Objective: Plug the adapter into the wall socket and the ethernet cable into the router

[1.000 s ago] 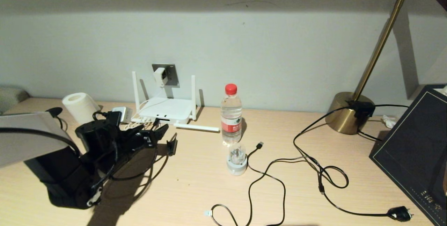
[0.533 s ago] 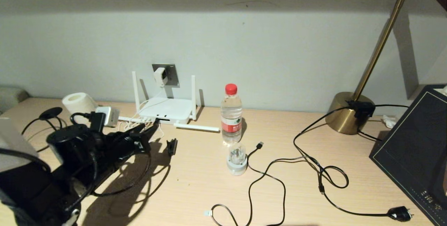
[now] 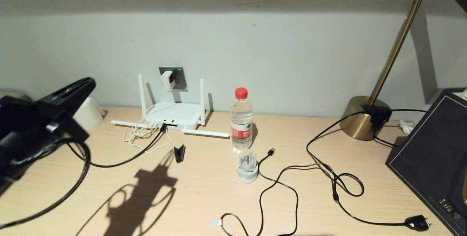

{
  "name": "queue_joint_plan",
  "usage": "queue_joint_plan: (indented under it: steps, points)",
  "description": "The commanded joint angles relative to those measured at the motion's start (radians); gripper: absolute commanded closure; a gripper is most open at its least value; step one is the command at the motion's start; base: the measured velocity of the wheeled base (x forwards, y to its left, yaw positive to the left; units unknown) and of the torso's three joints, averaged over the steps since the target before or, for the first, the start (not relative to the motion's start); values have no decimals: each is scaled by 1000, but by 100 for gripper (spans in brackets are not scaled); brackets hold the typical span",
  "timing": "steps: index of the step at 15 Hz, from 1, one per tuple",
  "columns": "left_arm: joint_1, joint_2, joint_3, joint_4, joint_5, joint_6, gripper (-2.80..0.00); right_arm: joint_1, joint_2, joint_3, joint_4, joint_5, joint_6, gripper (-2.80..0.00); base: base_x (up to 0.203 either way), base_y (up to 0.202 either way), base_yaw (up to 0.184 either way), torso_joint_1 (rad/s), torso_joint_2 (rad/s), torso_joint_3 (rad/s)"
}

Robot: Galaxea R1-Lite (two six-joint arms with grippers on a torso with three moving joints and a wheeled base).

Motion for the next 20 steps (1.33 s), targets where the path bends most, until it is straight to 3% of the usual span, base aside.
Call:
queue_joint_plan:
  steps: [1, 4, 5, 7, 10, 12, 17, 20]
  points:
    - [-3, -376, 67, 359, -2, 19, 0, 0, 1, 1, 0, 1, -1, 0, 0, 0, 0, 0, 0, 0]
    - [-12, -711, 212, 766, -46, 45, 0, 0, 1, 1, 0, 1, -1, 0, 0, 0, 0, 0, 0, 0]
    - [-14, -807, 280, 850, -55, 56, 0, 0, 1, 1, 0, 1, -3, 0, 0, 0, 0, 0, 0, 0]
    - [-13, -903, 376, 945, -10, 64, 0, 0, 1, 0, 0, 0, 6, 0, 0, 0, 0, 0, 0, 0]
    - [100, -898, 408, 994, 30, 29, 0, 0, 1, -1, 0, -1, 13, 0, 0, 0, 0, 0, 0, 0]
    - [97, -896, 411, 991, 57, -64, 0, 0, 1, -1, 0, -1, 13, 0, 0, 0, 0, 0, 0, 0]
    - [222, -969, 405, 1046, 19, -39, 0, 0, 1, -1, 0, -1, 22, 0, 0, 0, 0, 0, 0, 0]
    - [193, -1051, 404, 1065, 9, -35, 0, 0, 1, -1, 0, -1, 27, 0, 0, 0, 0, 0, 0, 0]
